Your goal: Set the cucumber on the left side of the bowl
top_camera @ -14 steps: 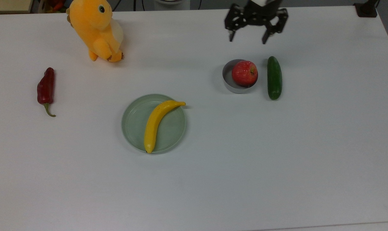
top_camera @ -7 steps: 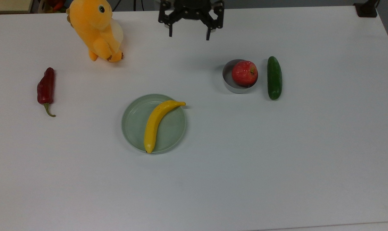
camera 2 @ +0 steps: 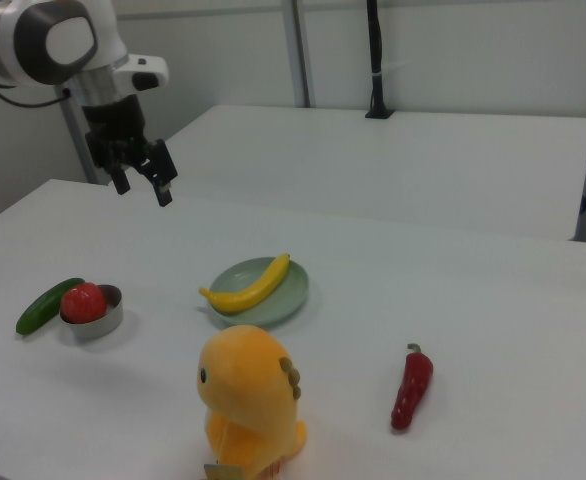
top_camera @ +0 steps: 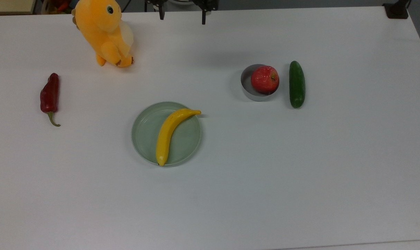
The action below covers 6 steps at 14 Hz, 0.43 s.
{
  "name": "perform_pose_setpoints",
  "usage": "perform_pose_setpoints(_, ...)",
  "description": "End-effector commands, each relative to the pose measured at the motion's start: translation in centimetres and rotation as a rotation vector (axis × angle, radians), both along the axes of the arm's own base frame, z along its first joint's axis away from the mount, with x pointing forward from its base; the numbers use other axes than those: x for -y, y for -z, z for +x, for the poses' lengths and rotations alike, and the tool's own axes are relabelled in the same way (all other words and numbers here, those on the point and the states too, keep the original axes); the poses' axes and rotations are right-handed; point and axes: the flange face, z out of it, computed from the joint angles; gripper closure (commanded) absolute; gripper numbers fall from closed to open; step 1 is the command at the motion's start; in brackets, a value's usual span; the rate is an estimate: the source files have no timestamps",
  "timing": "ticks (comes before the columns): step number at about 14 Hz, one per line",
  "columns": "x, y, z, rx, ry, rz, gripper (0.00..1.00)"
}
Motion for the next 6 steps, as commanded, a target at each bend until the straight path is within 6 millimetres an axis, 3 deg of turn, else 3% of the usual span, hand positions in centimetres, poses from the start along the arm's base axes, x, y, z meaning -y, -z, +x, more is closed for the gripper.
perform_pose_setpoints(1, 2.11, -1.21, 0.13, 0.003, -0.097, 0.075, 0.00)
perform_pose_setpoints(6, 1.58, -0.94, 0.14, -0.001, -0.086, 0.085, 0.00)
